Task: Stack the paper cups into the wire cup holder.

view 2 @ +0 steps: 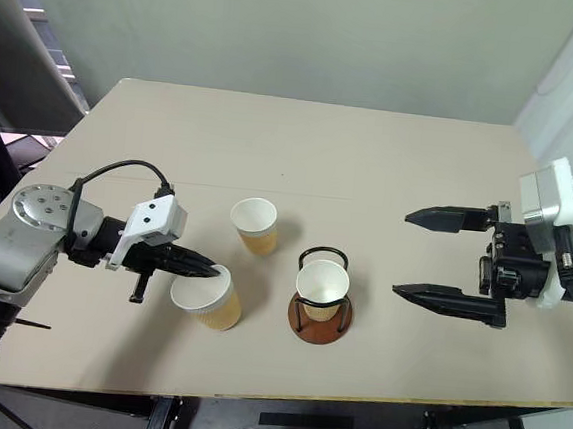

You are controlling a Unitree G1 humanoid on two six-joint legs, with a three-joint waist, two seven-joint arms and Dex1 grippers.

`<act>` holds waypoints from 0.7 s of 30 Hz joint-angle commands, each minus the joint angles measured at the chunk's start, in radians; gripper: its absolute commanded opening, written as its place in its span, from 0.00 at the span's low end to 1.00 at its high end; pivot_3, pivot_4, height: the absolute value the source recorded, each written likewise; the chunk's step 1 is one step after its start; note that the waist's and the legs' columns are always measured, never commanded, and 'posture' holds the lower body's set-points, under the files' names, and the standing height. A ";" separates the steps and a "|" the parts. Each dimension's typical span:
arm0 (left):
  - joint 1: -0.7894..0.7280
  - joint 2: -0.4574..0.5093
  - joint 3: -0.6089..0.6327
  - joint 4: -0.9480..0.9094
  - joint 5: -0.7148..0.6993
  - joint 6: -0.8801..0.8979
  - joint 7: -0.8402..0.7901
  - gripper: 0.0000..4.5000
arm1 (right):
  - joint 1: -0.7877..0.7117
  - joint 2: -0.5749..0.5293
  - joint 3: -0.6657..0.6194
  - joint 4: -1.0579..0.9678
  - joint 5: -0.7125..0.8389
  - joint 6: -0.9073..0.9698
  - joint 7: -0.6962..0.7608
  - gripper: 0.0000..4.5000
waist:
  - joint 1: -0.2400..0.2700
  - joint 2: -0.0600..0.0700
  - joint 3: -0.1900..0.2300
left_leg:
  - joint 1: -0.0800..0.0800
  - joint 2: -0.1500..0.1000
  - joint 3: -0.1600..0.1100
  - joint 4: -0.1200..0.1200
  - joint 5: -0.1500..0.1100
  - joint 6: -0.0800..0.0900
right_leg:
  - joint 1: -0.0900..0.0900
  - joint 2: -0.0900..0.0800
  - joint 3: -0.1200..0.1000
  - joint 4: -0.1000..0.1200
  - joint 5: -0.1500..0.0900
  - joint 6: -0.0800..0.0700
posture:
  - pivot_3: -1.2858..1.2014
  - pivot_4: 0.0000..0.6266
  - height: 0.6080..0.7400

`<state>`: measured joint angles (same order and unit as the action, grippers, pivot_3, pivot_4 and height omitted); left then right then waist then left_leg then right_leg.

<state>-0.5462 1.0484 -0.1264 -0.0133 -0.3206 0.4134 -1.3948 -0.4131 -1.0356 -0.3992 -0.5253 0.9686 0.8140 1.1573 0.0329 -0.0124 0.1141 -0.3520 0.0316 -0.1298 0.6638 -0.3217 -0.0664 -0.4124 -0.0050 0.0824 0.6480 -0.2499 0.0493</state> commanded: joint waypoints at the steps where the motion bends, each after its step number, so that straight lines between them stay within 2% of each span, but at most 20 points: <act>1: -0.023 0.002 0.022 0.002 0.002 -0.012 -0.016 0.01 | 0.002 -0.025 -0.040 -0.020 0.010 -0.030 -0.007 1.00 | 0.000 0.000 0.000 | 0.000 0.000 0.000 0.000 0.000 0.000 | 0.000 0.000 0.000 0.000 0.000 0.000 | 0.52 0.24 1.00; 5: -0.047 0.002 0.047 0.005 -0.044 -0.009 -0.066 0.01 | 0.008 -0.036 -0.043 -0.008 0.010 -0.044 -0.001 1.00 | 0.000 0.000 0.000 | 0.000 0.000 0.000 0.000 0.000 0.000 | 0.000 0.000 0.000 0.000 0.000 0.000 | 0.52 0.24 1.00; 9: -0.137 -0.024 0.086 0.014 -0.119 0.014 -0.101 0.01 | 0.036 -0.055 -0.078 0.000 0.036 -0.039 0.029 1.00 | 0.006 0.000 0.000 | -0.001 0.000 -0.001 0.001 0.000 0.000 | 0.000 0.000 0.000 0.000 0.000 0.000 | 0.52 0.24 1.00; 14: -0.356 -0.134 0.137 0.063 -0.269 0.117 -0.116 0.01 | 0.077 -0.077 -0.140 0.012 0.056 -0.040 0.057 1.00 | 0.012 0.000 0.000 | -0.003 -0.001 0.000 0.003 0.000 0.001 | 0.000 0.000 0.000 -0.001 0.001 0.002 | 0.52 0.24 1.00; 21: -0.637 -0.344 0.053 0.231 -0.243 0.041 -0.201 0.01 | 0.093 -0.080 -0.143 -0.003 0.048 -0.060 0.025 1.00 | 0.014 0.000 0.000 | -0.005 -0.001 0.002 0.007 -0.001 0.003 | 0.001 -0.001 0.000 -0.002 0.003 0.006 | 0.52 0.24 1.00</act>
<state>-1.1362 0.7312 -0.0652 0.1900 -0.5627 0.4859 -1.5585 -0.3193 -1.1046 -0.5053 -0.5080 1.0087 0.7702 1.1955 0.0469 -0.0127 0.1140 -0.3573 0.0306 -0.1277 0.6713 -0.3232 -0.0636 -0.4116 -0.0058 0.0825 0.6458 -0.2466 0.0559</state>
